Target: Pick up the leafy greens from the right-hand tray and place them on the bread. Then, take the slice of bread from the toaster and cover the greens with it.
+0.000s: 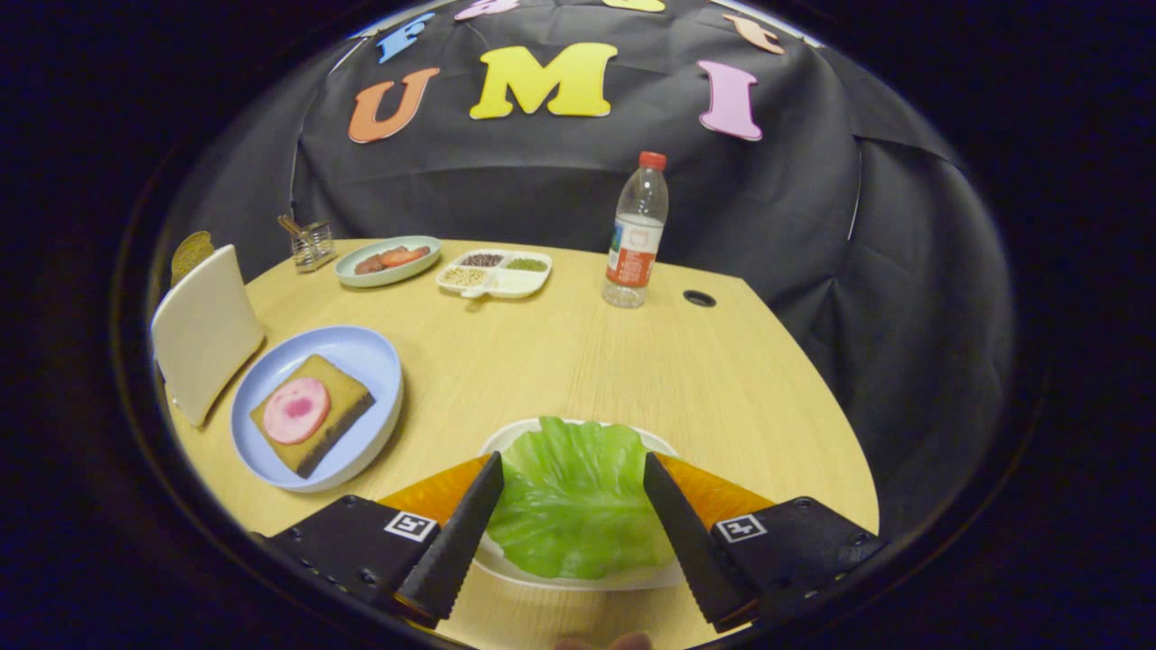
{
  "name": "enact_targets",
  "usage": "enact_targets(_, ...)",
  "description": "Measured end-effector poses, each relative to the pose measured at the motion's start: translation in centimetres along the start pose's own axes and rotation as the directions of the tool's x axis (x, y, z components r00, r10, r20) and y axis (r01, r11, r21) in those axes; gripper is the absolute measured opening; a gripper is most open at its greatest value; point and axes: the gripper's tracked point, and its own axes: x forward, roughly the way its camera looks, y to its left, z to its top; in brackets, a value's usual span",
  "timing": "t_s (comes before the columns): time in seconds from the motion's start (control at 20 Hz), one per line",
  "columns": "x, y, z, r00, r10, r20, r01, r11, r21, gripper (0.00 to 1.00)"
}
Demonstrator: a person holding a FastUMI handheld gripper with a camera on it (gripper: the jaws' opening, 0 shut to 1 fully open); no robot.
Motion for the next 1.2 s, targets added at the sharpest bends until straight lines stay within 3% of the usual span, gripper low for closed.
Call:
enact_targets(0.35,1.4,-0.2,-1.4,0.997,0.079,-0.027,-0.076,0.994,0.08,0.95)
enact_targets(0.5,1.6,-1.0,-1.3,0.999,0.05,-0.01,-0.049,0.995,0.082,0.54)
enact_targets(0.6,1.5,-0.6,-1.1,0.999,0.051,0.003,-0.051,0.996,0.071,0.08)
enact_targets(0.7,1.5,-0.7,-1.0,0.999,0.052,-0.008,-0.051,0.995,0.085,0.07)
enact_targets(0.75,1.4,-0.6,-0.8,0.998,0.065,-0.01,-0.063,0.992,0.107,0.01)
enact_targets(1.2,-4.1,0.1,4.5,0.98,0.096,0.174,-0.132,0.97,0.205,0.0)
